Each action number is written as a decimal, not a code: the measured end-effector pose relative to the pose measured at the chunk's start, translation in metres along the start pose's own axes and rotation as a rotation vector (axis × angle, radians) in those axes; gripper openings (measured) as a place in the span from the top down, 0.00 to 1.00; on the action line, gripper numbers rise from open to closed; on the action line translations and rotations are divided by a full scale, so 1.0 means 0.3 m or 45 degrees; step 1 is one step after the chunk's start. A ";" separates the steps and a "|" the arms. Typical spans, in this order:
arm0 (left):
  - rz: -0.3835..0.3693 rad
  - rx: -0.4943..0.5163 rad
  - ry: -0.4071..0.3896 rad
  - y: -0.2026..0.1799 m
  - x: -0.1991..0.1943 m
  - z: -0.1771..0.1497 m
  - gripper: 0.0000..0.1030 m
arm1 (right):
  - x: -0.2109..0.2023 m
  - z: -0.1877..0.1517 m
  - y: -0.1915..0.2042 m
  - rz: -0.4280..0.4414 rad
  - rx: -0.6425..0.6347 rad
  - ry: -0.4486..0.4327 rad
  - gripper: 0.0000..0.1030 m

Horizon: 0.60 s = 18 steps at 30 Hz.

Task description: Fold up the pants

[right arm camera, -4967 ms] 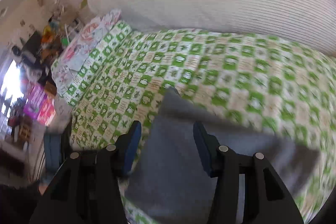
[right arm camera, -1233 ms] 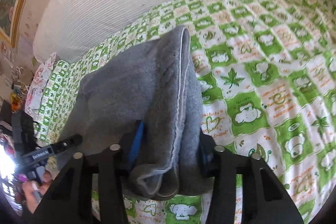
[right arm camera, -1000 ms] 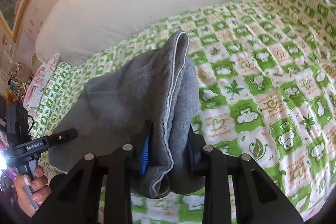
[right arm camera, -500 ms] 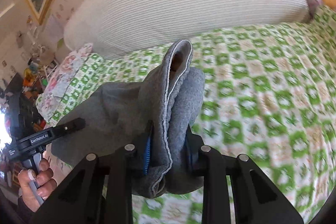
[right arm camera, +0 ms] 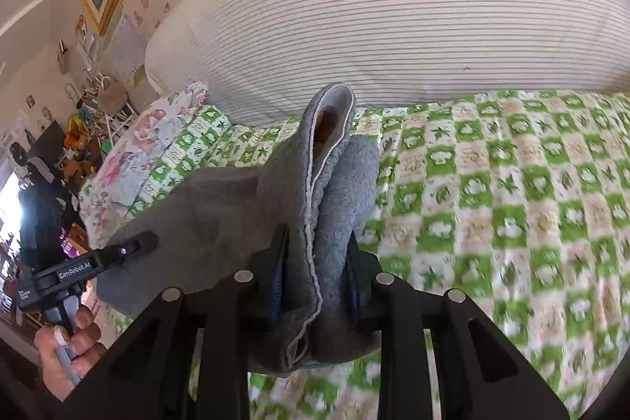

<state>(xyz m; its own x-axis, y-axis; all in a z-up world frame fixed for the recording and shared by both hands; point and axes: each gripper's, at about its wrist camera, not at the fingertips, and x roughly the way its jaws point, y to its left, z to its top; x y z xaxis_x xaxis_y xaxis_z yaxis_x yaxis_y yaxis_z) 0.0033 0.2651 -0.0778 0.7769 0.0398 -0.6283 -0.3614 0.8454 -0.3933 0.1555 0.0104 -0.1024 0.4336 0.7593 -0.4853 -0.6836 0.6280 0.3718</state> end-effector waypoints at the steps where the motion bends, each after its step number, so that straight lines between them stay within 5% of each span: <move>1: 0.005 -0.006 0.011 0.008 0.013 -0.002 0.80 | 0.019 0.006 -0.004 -0.004 0.003 0.007 0.74; 9: 0.013 -0.112 0.177 0.125 0.130 -0.166 0.78 | 0.203 -0.082 -0.128 -0.081 0.115 0.211 0.73; 11: -0.004 -0.157 0.210 0.157 0.144 -0.204 0.76 | 0.231 -0.111 -0.169 -0.085 0.165 0.256 0.69; 15: 0.025 -0.178 0.217 0.195 0.139 -0.242 0.61 | 0.236 -0.134 -0.203 -0.141 0.185 0.279 0.37; 18: 0.074 -0.143 0.203 0.186 0.113 -0.251 0.55 | 0.224 -0.135 -0.205 -0.167 0.160 0.282 0.35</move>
<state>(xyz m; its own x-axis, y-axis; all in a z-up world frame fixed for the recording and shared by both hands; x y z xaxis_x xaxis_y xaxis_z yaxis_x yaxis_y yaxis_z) -0.0294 0.2735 -0.1716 0.6646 -0.0055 -0.7471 -0.4655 0.7791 -0.4198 0.2027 0.0159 -0.1899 0.3652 0.6229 -0.6919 -0.5460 0.7452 0.3828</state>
